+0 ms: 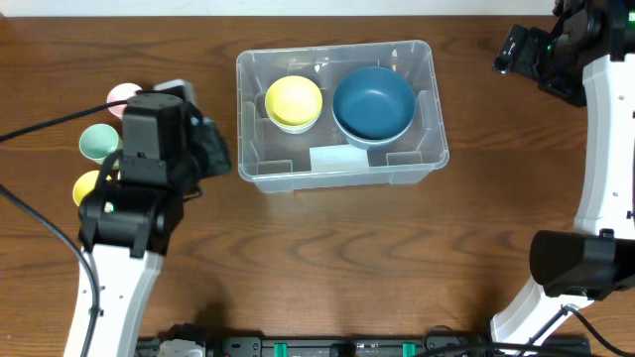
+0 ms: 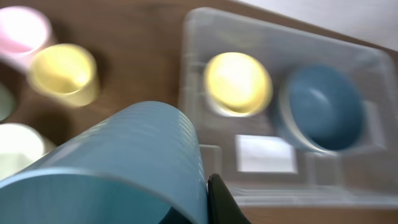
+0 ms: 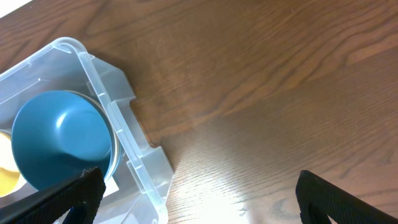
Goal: Pack container
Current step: 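Carry the blue cup into the bin and release it near the bowls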
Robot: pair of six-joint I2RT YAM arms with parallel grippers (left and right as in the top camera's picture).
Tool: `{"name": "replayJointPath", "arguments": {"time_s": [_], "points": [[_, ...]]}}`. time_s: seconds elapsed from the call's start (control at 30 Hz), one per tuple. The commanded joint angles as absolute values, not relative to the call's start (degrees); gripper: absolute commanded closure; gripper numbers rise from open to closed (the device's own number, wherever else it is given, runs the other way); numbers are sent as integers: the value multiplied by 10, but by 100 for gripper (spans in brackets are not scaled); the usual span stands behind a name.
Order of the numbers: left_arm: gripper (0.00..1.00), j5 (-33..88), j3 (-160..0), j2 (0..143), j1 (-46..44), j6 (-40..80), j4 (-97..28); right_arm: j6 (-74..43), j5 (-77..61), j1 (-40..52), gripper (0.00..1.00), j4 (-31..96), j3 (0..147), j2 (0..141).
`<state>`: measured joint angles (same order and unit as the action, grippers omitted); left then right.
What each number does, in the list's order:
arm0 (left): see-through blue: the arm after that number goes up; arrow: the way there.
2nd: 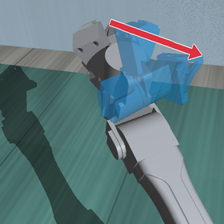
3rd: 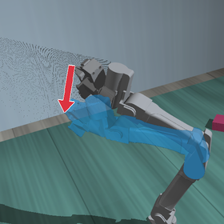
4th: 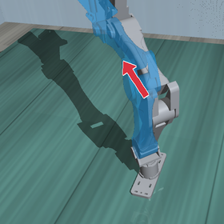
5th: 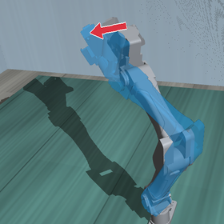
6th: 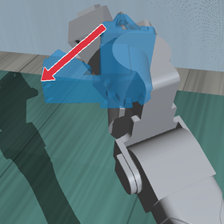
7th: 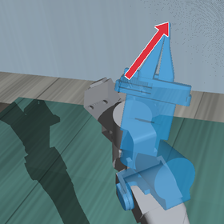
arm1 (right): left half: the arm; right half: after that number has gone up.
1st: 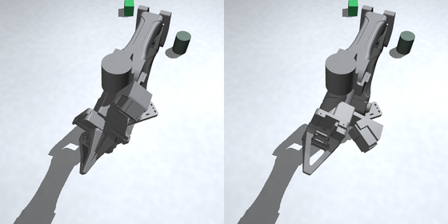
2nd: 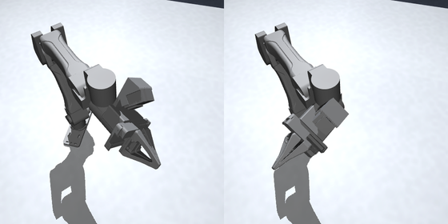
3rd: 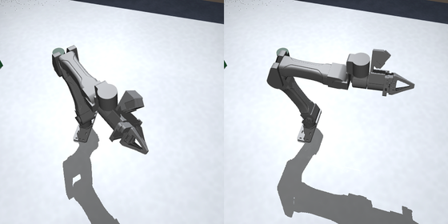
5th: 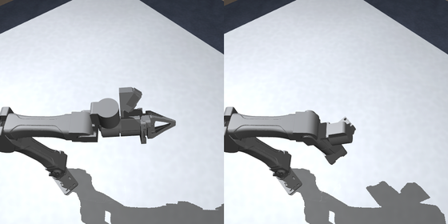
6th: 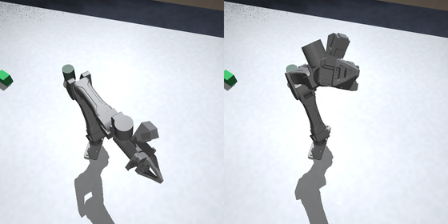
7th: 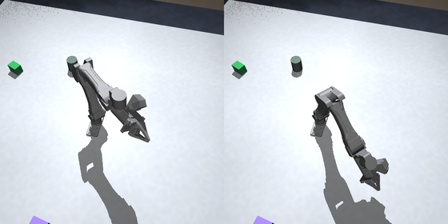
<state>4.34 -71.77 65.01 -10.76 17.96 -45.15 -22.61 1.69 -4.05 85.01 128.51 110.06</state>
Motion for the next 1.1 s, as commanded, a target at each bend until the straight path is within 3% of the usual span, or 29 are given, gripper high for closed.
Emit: {"name": "replayJointPath", "arguments": {"time_s": [0.0, 0.43, 1.07], "points": [[94, 53, -767, 660, -149, 163, -458, -233, 17, -41, 1, 851, 1286, 1084], [94, 54, -931, 880, -288, 111, -494, -233, 17, -41, 1, 851, 1286, 1084], [94, 54, -933, 1057, -330, 85, -503, -233, 17, -41, 1, 851, 1286, 1084]]}}
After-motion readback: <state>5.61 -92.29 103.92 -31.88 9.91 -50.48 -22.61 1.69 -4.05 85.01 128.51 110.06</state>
